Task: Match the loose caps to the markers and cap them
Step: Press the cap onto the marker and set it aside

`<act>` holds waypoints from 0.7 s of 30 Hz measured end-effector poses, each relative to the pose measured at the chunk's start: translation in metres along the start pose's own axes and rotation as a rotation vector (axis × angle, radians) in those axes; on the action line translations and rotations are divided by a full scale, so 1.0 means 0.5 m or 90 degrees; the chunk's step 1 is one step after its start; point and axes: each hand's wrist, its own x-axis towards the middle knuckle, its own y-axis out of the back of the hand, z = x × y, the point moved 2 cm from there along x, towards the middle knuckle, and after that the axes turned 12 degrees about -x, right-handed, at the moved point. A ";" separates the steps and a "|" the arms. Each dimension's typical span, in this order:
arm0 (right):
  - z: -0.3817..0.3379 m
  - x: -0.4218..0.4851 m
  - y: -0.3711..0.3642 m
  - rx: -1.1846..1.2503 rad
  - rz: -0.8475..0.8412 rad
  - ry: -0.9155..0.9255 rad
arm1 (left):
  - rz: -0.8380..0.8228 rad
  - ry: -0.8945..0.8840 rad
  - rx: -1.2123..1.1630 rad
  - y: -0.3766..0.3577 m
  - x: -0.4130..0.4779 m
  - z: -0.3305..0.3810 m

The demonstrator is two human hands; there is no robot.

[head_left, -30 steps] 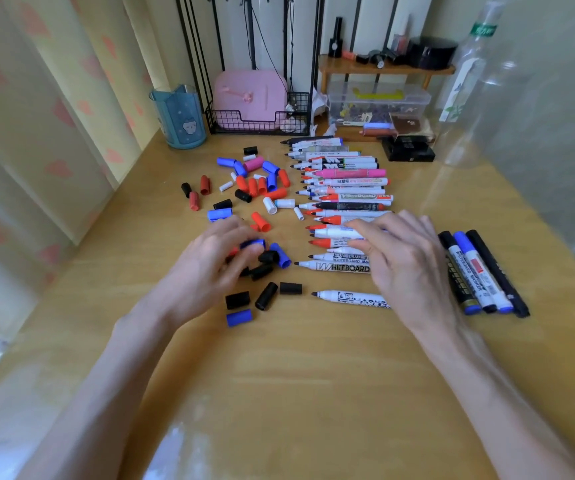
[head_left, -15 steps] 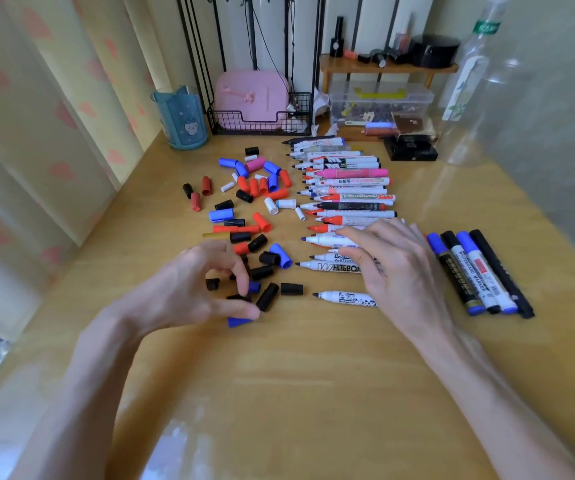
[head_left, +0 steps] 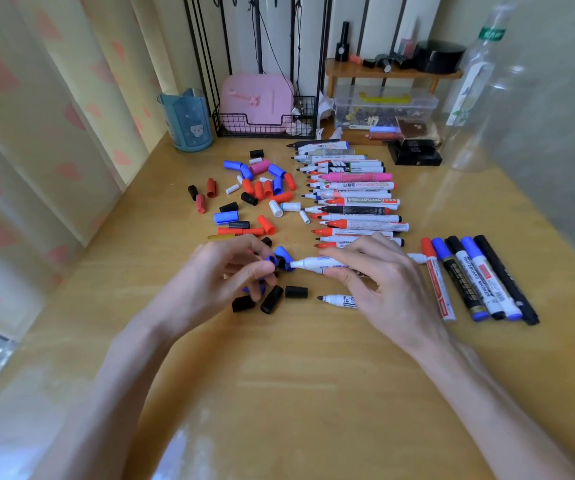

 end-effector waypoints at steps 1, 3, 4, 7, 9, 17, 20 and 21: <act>0.000 0.000 0.000 0.002 0.002 -0.002 | 0.005 -0.007 0.003 -0.004 0.001 -0.003; 0.000 0.001 0.002 0.001 0.012 -0.009 | 0.016 -0.021 0.022 -0.011 0.003 -0.012; 0.001 0.002 0.003 0.001 0.017 -0.012 | 0.023 -0.024 0.021 -0.013 0.004 -0.014; -0.002 0.003 0.004 -0.001 0.018 -0.008 | 0.050 -0.027 -0.001 -0.015 0.012 -0.019; -0.004 0.003 0.002 -0.002 0.017 -0.003 | 0.061 -0.026 -0.006 -0.020 0.015 -0.019; -0.009 0.000 -0.006 -0.013 0.013 0.028 | 0.093 -0.090 0.035 -0.050 0.020 -0.014; -0.005 -0.001 -0.005 -0.017 0.015 0.023 | 0.090 -0.111 0.077 -0.065 0.018 -0.016; -0.004 -0.002 -0.005 -0.019 0.014 0.023 | 0.089 -0.111 0.087 -0.068 0.018 -0.018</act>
